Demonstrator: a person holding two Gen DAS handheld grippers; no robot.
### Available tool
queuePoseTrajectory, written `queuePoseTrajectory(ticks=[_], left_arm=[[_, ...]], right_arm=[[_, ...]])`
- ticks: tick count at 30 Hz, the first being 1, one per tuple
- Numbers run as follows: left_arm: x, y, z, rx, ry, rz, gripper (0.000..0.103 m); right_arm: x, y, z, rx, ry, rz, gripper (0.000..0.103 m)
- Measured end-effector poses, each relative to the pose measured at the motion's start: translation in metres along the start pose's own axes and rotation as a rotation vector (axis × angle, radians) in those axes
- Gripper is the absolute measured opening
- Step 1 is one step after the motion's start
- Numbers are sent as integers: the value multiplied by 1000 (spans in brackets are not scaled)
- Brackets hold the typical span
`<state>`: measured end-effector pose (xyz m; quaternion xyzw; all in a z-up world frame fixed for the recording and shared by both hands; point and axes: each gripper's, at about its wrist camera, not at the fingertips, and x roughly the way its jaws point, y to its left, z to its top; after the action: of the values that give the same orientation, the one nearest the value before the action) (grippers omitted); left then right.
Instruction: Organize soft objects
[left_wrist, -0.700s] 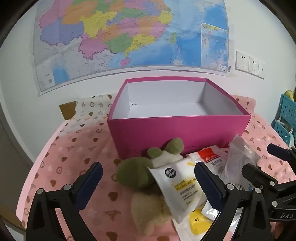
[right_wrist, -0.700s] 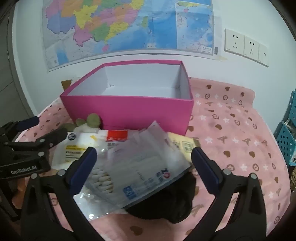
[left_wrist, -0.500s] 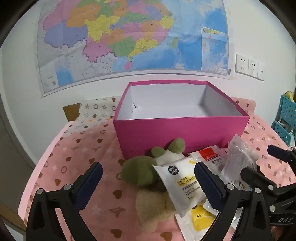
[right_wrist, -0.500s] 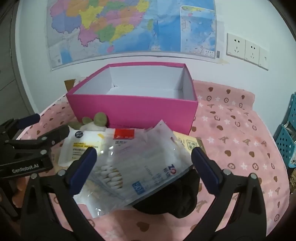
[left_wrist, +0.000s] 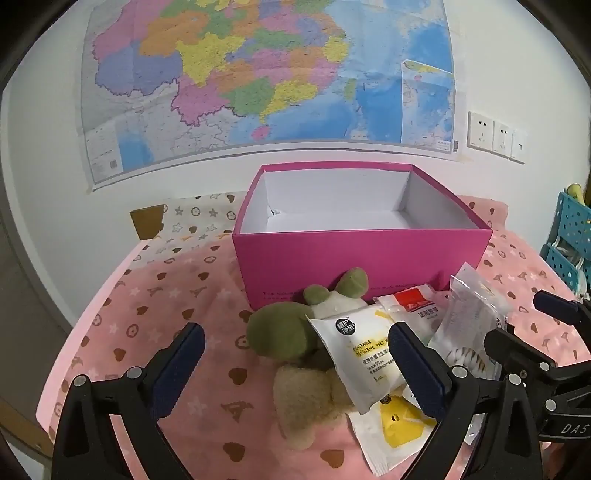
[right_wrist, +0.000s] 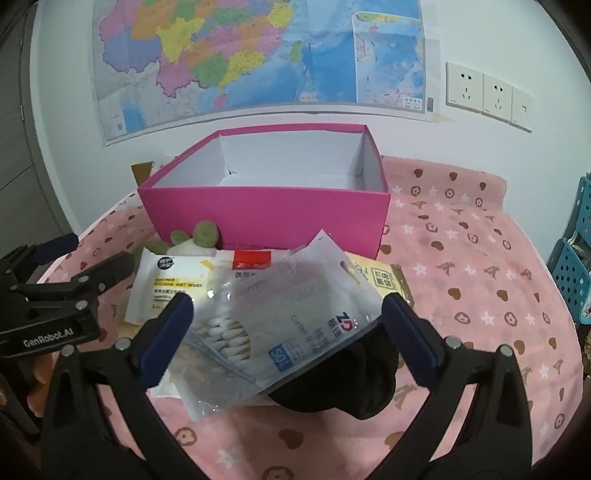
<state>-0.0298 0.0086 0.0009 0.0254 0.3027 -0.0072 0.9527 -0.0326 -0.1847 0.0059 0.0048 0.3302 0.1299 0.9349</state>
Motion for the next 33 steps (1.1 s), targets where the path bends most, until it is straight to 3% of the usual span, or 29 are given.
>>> queuePoseTrajectory(ticks=[33], left_arm=[[-10, -12, 3, 15, -17, -7, 101]], right_arm=[[-7, 0, -1, 10, -24, 35, 102]])
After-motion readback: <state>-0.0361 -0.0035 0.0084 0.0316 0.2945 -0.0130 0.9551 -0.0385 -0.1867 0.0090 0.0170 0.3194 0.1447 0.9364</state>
